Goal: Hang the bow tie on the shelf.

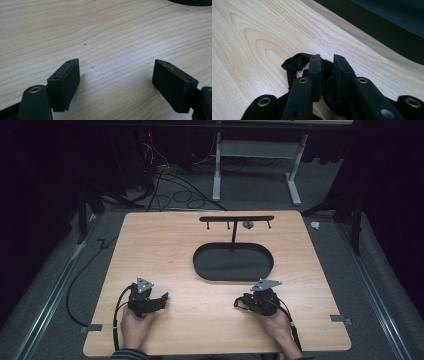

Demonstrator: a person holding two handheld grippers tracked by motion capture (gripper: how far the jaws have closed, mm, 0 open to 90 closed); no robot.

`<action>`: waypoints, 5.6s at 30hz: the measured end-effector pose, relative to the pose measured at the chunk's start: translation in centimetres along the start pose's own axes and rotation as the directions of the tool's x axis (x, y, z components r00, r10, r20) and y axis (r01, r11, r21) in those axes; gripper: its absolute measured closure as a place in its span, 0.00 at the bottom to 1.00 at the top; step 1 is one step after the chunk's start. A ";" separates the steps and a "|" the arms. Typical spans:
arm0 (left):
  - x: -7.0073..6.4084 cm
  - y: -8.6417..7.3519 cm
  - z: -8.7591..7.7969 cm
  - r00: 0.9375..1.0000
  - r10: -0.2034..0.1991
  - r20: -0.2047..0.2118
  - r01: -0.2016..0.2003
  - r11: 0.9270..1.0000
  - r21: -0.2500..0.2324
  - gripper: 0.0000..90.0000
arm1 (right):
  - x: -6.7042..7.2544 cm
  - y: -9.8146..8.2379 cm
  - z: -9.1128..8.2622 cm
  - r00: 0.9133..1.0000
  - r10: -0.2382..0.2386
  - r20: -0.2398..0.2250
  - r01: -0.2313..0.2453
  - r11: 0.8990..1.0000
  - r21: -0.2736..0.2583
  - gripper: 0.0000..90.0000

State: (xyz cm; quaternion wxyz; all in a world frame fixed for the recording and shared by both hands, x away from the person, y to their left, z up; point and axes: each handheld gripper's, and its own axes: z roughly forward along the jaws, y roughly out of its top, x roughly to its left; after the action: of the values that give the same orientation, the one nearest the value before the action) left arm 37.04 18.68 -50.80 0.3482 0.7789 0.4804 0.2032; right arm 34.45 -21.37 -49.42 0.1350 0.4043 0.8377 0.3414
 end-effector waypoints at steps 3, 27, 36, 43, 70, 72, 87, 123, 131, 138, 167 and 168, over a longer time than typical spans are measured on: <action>0.0 0.0 0.0 1.000 0.000 0.000 0.000 1.000 0.000 0.25 | 0.0 0.0 0.0 1.000 -0.004 0.002 0.004 1.000 -0.002 0.90; 0.0 0.0 0.0 1.000 -0.001 0.001 0.001 1.000 -0.001 0.25 | -1.7 1.6 -4.9 0.992 0.052 0.111 -0.033 0.987 -0.159 0.91; 0.0 0.0 0.0 1.000 -0.002 0.001 0.002 1.000 -0.001 0.25 | -2.6 2.1 -6.5 0.988 0.067 0.136 -0.038 0.977 -0.209 0.91; 0.0 0.0 0.0 1.000 -0.001 0.001 0.001 1.000 -0.001 0.25 | -3.3 2.8 -7.7 0.985 0.080 0.156 -0.041 0.970 -0.240 0.91; 0.0 0.0 0.0 1.000 0.000 0.001 0.000 1.000 0.000 0.25 | -6.3 6.9 -10.1 0.975 0.130 0.183 -0.067 0.948 -0.312 0.91; 0.0 0.0 0.0 1.000 0.000 0.001 0.000 1.000 0.000 0.25 | -6.5 7.1 -10.2 0.974 0.133 0.184 -0.070 0.947 -0.312 0.91; 0.0 0.0 0.0 1.000 0.000 0.001 0.000 1.000 0.000 0.25 | -7.9 8.5 -10.1 0.968 0.159 0.192 -0.093 0.946 -0.312 0.91; 0.0 0.0 0.0 1.000 -0.002 0.003 0.002 1.000 -0.001 0.25 | -11.0 12.7 -9.9 0.941 0.217 0.259 -0.119 0.930 -0.347 0.91; 0.0 0.0 0.0 1.000 -0.002 0.002 0.002 1.000 -0.001 0.25 | -11.7 13.6 -9.4 0.936 0.231 0.266 -0.130 0.929 -0.347 0.91; 0.0 0.0 0.0 1.000 -0.001 0.002 0.001 1.000 -0.001 0.25 | -12.3 14.1 -8.9 0.929 0.240 0.280 -0.138 0.930 -0.340 0.91; 0.0 0.0 0.0 1.000 0.000 0.002 0.000 1.000 0.000 0.25 | -13.9 13.9 -7.6 0.911 0.279 0.303 -0.186 0.936 -0.300 0.89; 0.0 0.0 0.0 1.000 -0.001 0.003 0.001 1.000 -0.001 0.25 | -13.9 13.9 -7.5 0.911 0.279 0.302 -0.189 0.936 -0.297 0.89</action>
State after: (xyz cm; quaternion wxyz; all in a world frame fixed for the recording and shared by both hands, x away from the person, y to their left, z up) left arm 37.04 18.69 -50.81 0.3492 0.7788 0.4801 0.2023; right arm 47.70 -29.45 -35.18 0.2870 0.5339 0.6945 0.3877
